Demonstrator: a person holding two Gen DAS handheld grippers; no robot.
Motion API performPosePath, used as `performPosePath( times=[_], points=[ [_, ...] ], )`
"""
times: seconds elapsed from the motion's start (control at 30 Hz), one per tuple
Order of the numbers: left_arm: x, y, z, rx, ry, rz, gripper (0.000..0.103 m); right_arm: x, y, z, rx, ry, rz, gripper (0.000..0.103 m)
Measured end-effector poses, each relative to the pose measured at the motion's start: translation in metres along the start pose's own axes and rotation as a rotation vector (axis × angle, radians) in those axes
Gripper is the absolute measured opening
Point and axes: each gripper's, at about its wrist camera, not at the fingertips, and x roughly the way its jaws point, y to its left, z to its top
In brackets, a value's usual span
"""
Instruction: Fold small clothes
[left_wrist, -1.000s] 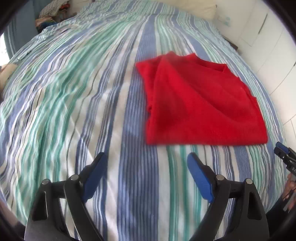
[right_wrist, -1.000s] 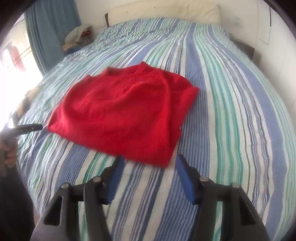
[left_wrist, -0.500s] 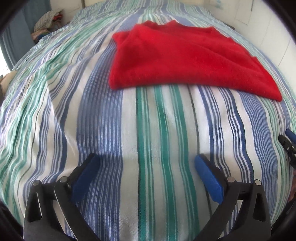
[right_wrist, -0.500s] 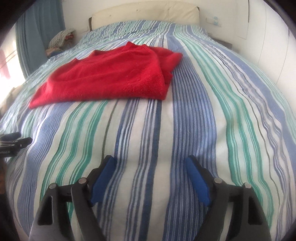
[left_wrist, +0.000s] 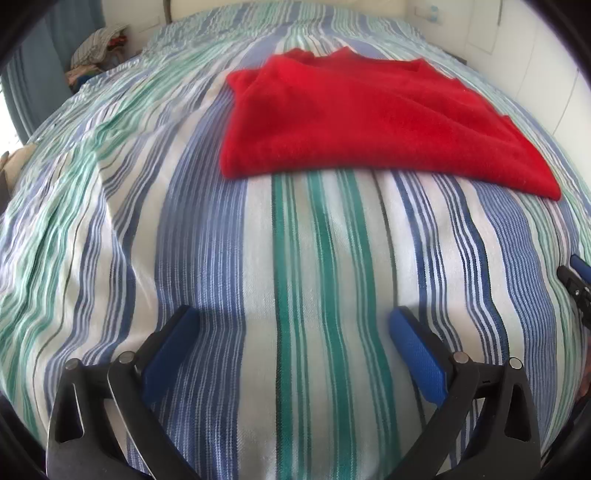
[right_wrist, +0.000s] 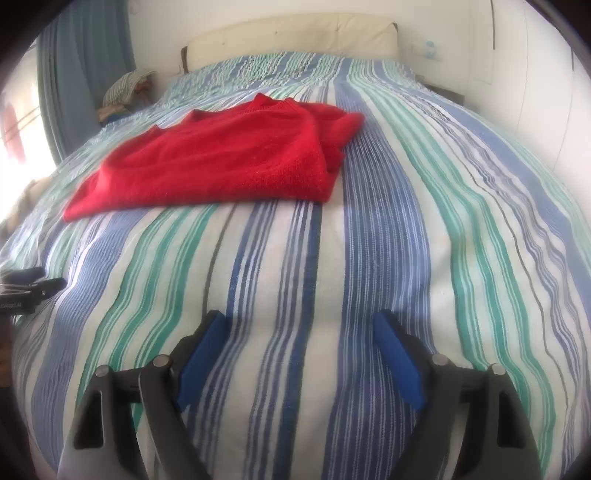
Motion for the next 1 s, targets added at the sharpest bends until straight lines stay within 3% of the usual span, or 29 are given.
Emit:
performPosePath(
  times=[0.87,1.0],
  points=[
    [-0.0022,-0.0007,-0.0019,0.005,-0.013,0.002,0.102,0.0034,0.0037,0.0024,-0.006,0.025,-0.04,0.083],
    [-0.0022,-0.001,-0.0018,0.006,-0.015,0.003,0.102,0.0058,0.008,0.0068,0.003,0.065,-0.093,0.087]
  ],
)
